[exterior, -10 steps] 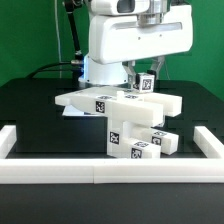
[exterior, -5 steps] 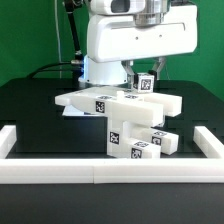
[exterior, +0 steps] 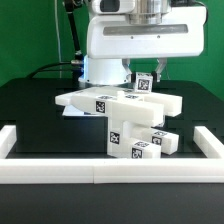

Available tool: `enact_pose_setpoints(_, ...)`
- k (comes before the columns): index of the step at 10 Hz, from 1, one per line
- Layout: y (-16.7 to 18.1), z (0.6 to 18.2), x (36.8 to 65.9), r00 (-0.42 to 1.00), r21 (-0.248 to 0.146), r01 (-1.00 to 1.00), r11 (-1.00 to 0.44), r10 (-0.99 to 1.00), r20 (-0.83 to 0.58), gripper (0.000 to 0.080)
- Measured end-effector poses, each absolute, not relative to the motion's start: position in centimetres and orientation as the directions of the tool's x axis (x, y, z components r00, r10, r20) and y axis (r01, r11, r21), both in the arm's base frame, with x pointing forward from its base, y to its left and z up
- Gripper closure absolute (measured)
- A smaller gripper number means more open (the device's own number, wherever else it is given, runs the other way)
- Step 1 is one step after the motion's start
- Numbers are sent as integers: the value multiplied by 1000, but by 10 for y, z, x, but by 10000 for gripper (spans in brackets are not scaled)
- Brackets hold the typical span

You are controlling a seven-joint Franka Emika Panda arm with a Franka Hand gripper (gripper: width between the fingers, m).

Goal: Assemble chair

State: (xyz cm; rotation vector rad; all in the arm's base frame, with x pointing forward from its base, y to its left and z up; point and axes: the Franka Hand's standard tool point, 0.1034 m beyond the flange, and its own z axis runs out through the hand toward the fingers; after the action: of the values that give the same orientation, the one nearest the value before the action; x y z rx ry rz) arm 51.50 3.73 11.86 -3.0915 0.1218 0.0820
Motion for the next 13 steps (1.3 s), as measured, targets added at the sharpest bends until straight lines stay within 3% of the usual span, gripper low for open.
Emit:
enact_pose_setpoints(6, 38, 119, 515, 899, -23, -435, -900, -433, -68, 512)
enact_pose_setpoints(13, 42, 118, 515, 639, -1, -768, -641, -765, -79, 512)
